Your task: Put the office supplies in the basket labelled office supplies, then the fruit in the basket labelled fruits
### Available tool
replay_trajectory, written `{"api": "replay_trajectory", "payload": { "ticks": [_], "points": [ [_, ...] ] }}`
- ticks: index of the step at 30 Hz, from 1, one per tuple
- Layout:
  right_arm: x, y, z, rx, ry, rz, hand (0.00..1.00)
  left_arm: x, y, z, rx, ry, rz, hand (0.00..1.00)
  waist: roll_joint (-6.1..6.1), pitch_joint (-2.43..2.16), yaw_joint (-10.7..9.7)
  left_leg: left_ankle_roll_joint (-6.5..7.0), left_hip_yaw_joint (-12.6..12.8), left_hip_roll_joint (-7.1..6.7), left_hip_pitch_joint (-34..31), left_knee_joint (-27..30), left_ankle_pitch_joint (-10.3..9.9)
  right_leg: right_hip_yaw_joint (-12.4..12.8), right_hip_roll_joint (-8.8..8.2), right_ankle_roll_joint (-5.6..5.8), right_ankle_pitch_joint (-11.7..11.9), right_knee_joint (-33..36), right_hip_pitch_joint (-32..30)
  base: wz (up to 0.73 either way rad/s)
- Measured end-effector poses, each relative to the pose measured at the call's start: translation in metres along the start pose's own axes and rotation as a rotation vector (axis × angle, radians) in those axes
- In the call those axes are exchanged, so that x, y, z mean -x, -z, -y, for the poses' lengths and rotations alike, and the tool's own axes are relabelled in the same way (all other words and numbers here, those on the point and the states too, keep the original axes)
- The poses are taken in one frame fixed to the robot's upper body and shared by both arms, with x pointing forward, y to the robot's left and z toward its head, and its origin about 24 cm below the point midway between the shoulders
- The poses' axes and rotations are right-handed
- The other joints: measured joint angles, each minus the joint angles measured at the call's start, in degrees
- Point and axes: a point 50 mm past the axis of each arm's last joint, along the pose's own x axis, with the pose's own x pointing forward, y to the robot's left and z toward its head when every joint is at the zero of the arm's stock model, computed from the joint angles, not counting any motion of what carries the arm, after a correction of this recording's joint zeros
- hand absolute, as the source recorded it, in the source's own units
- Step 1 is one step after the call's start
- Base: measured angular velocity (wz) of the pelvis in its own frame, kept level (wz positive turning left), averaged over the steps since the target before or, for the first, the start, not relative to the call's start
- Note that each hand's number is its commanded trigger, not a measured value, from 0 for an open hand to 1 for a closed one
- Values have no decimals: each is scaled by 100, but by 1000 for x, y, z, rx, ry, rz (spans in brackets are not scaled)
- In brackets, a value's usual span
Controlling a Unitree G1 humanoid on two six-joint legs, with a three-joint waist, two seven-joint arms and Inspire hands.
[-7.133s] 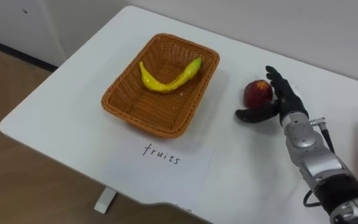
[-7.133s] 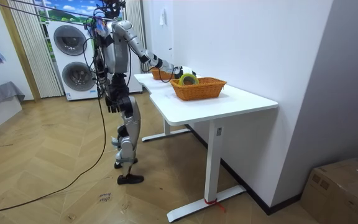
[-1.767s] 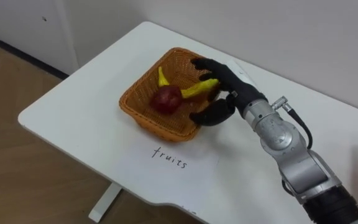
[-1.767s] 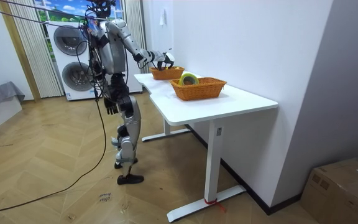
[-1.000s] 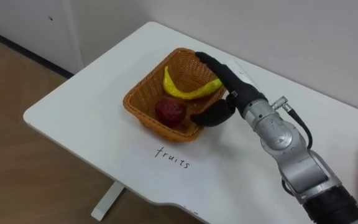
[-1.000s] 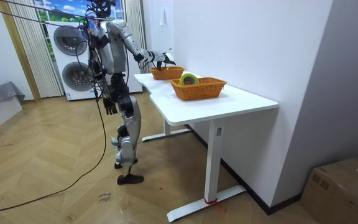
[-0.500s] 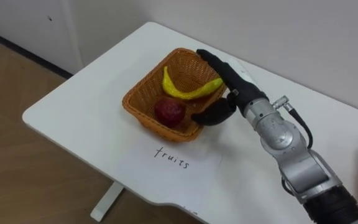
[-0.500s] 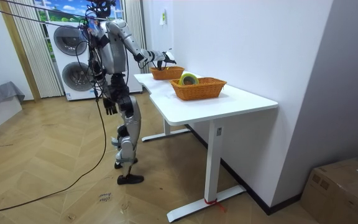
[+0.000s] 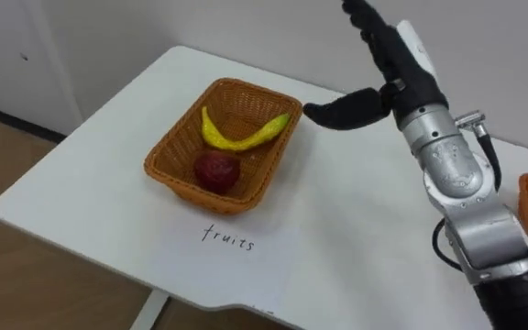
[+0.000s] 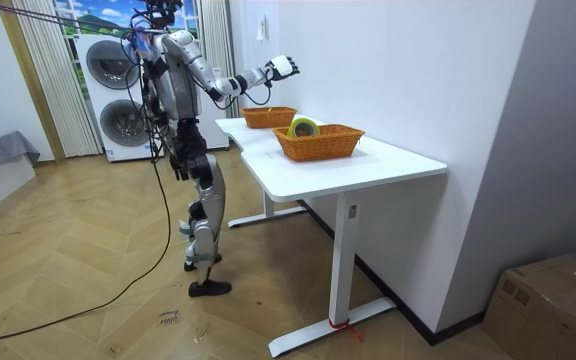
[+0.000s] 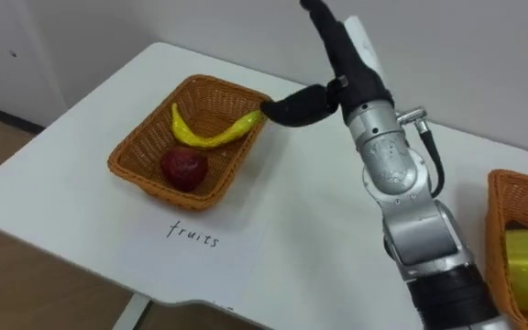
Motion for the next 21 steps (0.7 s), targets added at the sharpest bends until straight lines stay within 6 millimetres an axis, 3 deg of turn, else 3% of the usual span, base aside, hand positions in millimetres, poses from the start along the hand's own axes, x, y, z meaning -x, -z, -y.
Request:
{"api": "replay_trajectory", "payload": {
  "ticks": [10, 17, 21],
  "points": [
    [10, -8, 49, -90, 274, 79, 0, 1, 1, 4, 12, -2, 16, 0, 7, 15, -318, 6, 75, 6, 143, -109, -4, 99, 17, 1, 0, -22, 60, -4],
    [32, -5, 77, -159, 462, 90, 0, 2, 4, 5, 16, -21, 12, 0, 50, 39, -628, 10, 189, 56, 186, -119, -9, 215, 22, 4, 2, -20, 31, -7],
    [52, 6, 100, -167, 637, 61, 0, 3, 9, 5, 33, -21, 12, 0, 108, 31, -778, 8, 298, 77, 278, -185, -13, 324, 42, 4, 2, -12, 40, -14]
  ]
}}
